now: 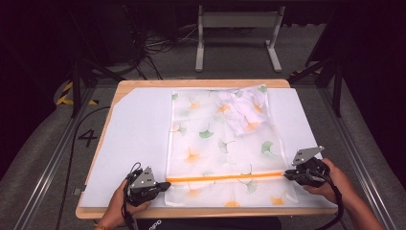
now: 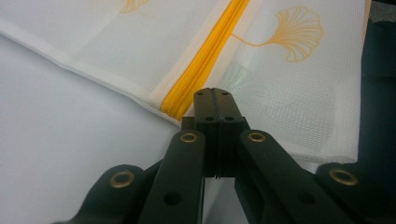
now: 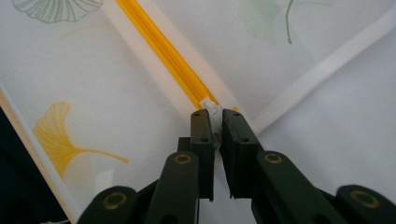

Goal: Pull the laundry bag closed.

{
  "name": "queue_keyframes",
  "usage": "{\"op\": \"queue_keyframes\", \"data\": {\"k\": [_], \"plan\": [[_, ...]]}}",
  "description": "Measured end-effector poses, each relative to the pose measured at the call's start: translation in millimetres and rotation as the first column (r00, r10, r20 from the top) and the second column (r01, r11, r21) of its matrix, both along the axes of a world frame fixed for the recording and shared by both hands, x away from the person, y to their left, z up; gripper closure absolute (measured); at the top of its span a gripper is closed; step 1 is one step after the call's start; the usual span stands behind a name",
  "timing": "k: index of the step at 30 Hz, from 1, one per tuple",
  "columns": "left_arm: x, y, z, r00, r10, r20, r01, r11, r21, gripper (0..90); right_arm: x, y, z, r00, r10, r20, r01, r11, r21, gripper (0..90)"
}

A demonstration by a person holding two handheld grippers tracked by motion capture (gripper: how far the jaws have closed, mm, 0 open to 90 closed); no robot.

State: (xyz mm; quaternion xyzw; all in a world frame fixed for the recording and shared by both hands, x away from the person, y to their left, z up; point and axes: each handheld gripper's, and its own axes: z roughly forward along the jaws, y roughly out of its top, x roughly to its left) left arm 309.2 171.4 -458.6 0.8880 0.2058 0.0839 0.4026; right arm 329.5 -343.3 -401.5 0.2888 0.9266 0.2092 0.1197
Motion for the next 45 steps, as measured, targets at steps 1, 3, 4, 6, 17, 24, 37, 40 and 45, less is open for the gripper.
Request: {"op": "queue_keyframes", "data": {"k": [1,3,4,6,17,24,37,40,45], "plan": [[0.0,0.0,0.0,1.0000,-0.001,0.001,0.001,1.0000,-0.001,90.0,-0.3,0.3,0.3,1.0000,0.001,0.001,-0.001,1.000,0.004,82.8],[-0.1,0.2,0.3,1.0000,-0.001,0.004,0.001,1.0000,0.001,90.0,-0.7,0.3,1.6,0.9999,0.000,0.013,0.000,1.000,0.012,82.3],[-0.2,0.5,0.7,1.0000,0.000,0.008,0.000,1.0000,0.004,90.0,-0.7,0.1,1.7,0.9999,0.001,0.015,-0.001,1.000,0.019,81.6],[0.1,1.7,1.4,0.9999,0.005,0.009,-0.005,1.0000,0.005,90.0,-0.9,-0.7,2.8,0.9996,-0.013,0.025,0.012,0.999,0.034,78.9],[0.7,13.0,6.9,0.9974,0.057,0.043,-0.056,0.9981,-0.024,90.0,-3.8,-5.2,3.8,0.9947,-0.046,0.092,0.034,0.991,0.127,68.2],[1.0,25.1,9.5,0.9931,0.096,0.068,-0.093,0.9946,-0.046,86.1,-6.2,-7.0,2.7,0.9839,-0.060,0.168,0.028,0.981,0.190,60.4],[-1.2,45.4,9.3,0.9710,0.213,0.108,-0.207,0.9760,-0.069,58.1,-7.4,-2.0,-8.8,0.9588,-0.089,0.270,0.022,0.970,0.244,39.3],[-1.8,49.0,7.5,0.9631,0.245,0.112,-0.240,0.9692,-0.057,45.3,-7.5,-2.0,-8.6,0.9520,-0.104,0.288,0.026,0.965,0.261,31.9],[0.8,57.6,3.4,0.9511,0.292,0.100,-0.286,0.9557,-0.070,24.7,-7.6,-3.8,-13.7,0.9501,-0.118,0.289,0.035,0.960,0.276,24.9]]}}
